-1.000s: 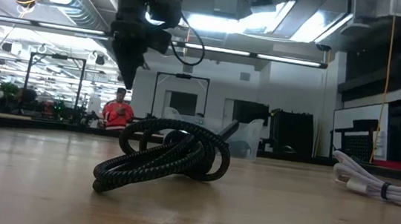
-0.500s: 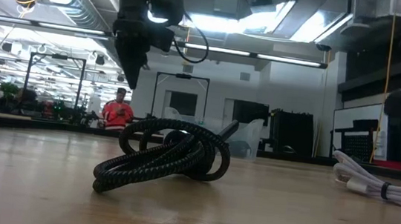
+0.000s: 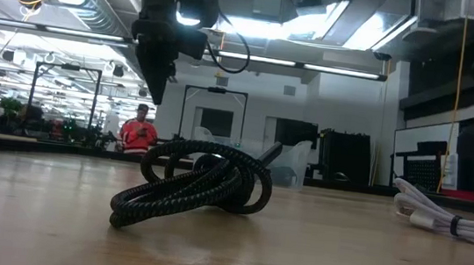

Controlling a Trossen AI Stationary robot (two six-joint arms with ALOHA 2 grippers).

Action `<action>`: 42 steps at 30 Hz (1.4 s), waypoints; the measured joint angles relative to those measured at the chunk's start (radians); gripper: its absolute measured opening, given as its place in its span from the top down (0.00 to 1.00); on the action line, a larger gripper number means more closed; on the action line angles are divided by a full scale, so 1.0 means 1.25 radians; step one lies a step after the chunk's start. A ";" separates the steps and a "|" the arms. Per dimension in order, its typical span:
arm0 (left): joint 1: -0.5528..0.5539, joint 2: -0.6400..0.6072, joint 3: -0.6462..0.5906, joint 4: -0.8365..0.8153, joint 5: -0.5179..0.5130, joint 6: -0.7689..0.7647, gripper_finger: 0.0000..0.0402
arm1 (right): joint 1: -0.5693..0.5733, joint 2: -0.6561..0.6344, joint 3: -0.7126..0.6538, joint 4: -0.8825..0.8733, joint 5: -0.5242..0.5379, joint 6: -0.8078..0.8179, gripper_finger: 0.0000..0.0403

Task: Pick and place USB-C Cables
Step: Put the the white charger cable into the transparent bin

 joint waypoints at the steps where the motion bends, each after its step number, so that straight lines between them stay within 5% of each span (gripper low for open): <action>1: 0.000 0.000 0.000 0.000 0.001 0.000 0.67 | 0.000 0.000 0.000 0.000 0.002 -0.001 0.89; 8: 0.001 0.000 0.000 0.000 0.000 0.000 0.67 | -0.017 -0.047 0.023 -0.066 0.150 -0.067 0.89; 18: 0.001 0.000 0.000 0.018 0.000 0.000 0.67 | -0.160 -0.200 0.169 -0.350 0.830 -0.393 0.89; 22: 0.001 0.000 0.000 0.034 0.000 0.000 0.67 | -0.280 -0.243 0.212 -0.347 0.948 -0.620 0.89; 28: 0.001 0.000 0.000 0.060 0.000 0.000 0.67 | -0.507 -0.254 0.271 -0.235 0.866 -1.056 0.89; 34: 0.001 0.000 0.000 0.062 -0.001 0.025 0.67 | -0.698 -0.251 0.263 0.152 0.449 -1.618 0.89; 37: 0.001 -0.007 -0.022 0.055 0.011 0.051 0.67 | -0.738 -0.245 0.243 0.302 0.287 -1.749 0.89; 42: 0.006 -0.104 -0.135 0.097 0.069 0.061 0.67 | -0.766 -0.227 0.236 0.403 0.210 -1.897 0.89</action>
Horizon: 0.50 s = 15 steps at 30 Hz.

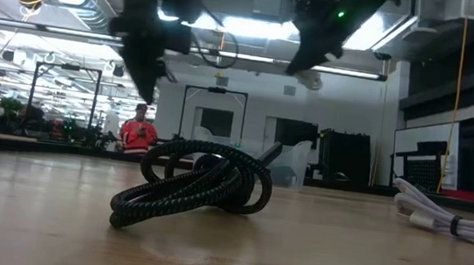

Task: Pick and place USB-C Cables
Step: Put the the white charger cable into the transparent bin

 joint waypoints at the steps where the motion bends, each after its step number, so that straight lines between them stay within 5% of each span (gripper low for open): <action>1: 0.002 -0.026 -0.024 0.007 0.001 -0.002 0.67 | -0.001 0.011 0.000 0.027 -0.012 -0.029 0.89; 9: 0.002 -0.243 -0.182 0.263 0.002 -0.062 0.67 | -0.039 0.167 0.026 0.065 -0.111 -0.153 0.89; 15: 0.001 -0.311 -0.246 0.376 0.002 -0.069 0.67 | -0.057 0.265 0.079 0.056 -0.197 -0.179 0.89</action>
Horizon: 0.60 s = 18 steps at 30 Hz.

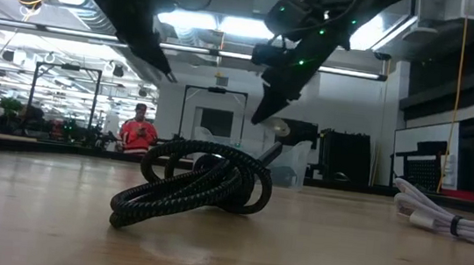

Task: Pick and place USB-C Cables
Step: Put the the white charger cable into the transparent bin, then put the the gray charger cable into the transparent bin

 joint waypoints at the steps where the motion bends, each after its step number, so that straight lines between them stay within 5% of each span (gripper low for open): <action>1: -0.001 0.000 -0.001 0.001 0.000 -0.001 0.67 | -0.003 0.013 0.013 -0.009 -0.001 -0.003 0.89; 10: -0.001 0.002 -0.002 0.002 0.000 -0.003 0.67 | -0.005 0.115 0.120 -0.037 -0.070 -0.060 0.62; 18: -0.001 0.002 -0.002 0.005 -0.007 -0.002 0.67 | -0.003 0.094 0.128 -0.101 -0.081 -0.037 0.56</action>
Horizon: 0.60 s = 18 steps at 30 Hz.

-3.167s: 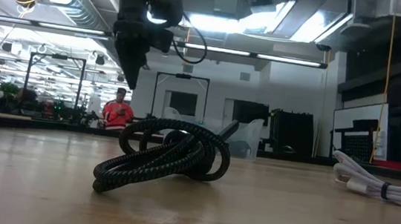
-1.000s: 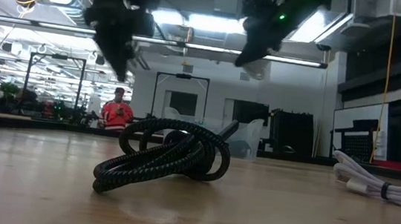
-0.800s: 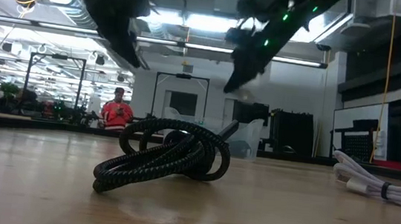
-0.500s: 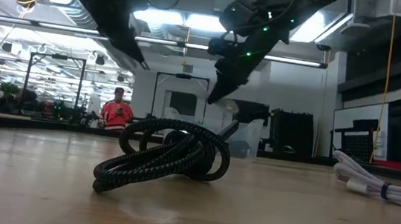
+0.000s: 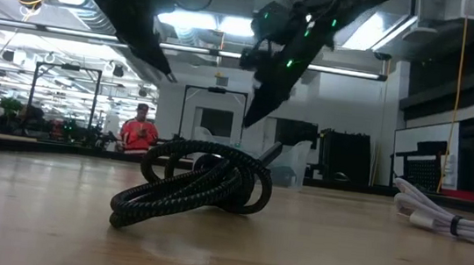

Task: Pick and place USB-C Cables
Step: Put the the gray charger cable into the transparent bin

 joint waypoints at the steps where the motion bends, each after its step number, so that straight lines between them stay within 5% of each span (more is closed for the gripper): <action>1: 0.000 0.000 0.000 0.000 0.000 0.000 0.67 | 0.004 -0.015 0.007 -0.037 0.000 0.007 0.56; 10: 0.000 0.000 0.000 0.001 -0.001 0.001 0.67 | 0.092 -0.148 0.058 -0.508 -0.027 0.401 0.60; 18: 0.000 0.000 0.000 0.000 -0.001 0.003 0.67 | 0.257 -0.227 -0.035 -0.609 0.042 0.771 0.60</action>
